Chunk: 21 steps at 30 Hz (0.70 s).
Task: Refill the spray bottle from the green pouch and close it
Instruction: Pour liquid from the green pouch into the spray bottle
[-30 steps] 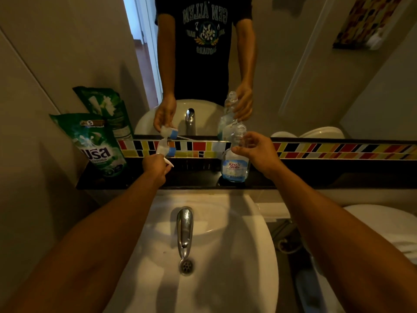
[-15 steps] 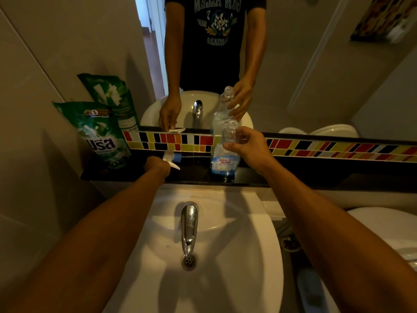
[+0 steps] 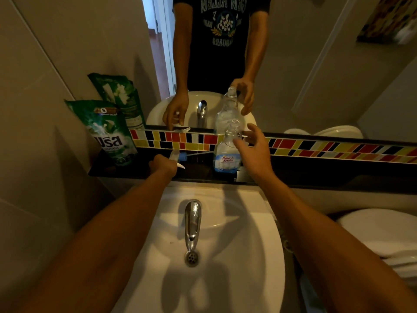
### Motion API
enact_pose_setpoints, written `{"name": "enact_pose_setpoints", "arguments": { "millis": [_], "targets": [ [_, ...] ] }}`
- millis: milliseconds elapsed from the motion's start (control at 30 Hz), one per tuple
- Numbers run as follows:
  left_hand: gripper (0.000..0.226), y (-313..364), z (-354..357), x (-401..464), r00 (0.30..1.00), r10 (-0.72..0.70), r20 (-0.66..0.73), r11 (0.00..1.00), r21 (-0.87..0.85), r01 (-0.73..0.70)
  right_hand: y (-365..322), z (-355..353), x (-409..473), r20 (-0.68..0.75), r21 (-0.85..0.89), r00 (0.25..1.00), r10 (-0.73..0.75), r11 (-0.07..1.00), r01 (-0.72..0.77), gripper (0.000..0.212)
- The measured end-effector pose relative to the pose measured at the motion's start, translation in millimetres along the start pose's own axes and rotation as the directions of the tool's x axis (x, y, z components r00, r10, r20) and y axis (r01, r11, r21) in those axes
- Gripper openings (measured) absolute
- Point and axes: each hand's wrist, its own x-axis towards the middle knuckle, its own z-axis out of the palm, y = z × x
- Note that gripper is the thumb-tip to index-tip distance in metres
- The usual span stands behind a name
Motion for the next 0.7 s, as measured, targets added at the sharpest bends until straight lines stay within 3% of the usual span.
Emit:
{"name": "enact_pose_setpoints", "arguments": {
  "millis": [100,167,233,333,500,700],
  "targets": [
    [0.045,1,-14,-11,0.994,0.107,-0.015,0.993,0.056,-0.106,8,7,-20,-0.206,0.007,0.979,0.002,1.0,0.0,0.047],
    [0.043,-1,-26,-21,0.973,0.225,-0.048,0.964,0.154,-0.215,13,13,-34,-0.24,-0.037,0.97,-0.036,0.999,0.028,0.035],
    [0.041,-3,-41,-32,0.942,0.328,-0.078,0.922,0.242,-0.301,16,22,-48,-0.184,-0.058,0.98,-0.077,0.996,0.067,0.028],
    [0.053,-8,-67,-48,0.929,0.365,-0.062,0.903,0.266,-0.337,15,41,-63,-0.089,-0.104,0.984,-0.152,0.984,0.143,0.021],
    [0.054,-24,-113,-64,0.948,0.315,-0.053,0.937,0.177,-0.301,1,87,-70,0.101,-0.144,0.979,-0.176,0.971,0.19,0.025],
    [0.069,-44,-167,-43,0.944,0.325,-0.058,0.944,-0.036,-0.327,-30,144,-68,0.226,-0.079,0.958,-0.177,0.977,0.199,0.033]
  ]
}}
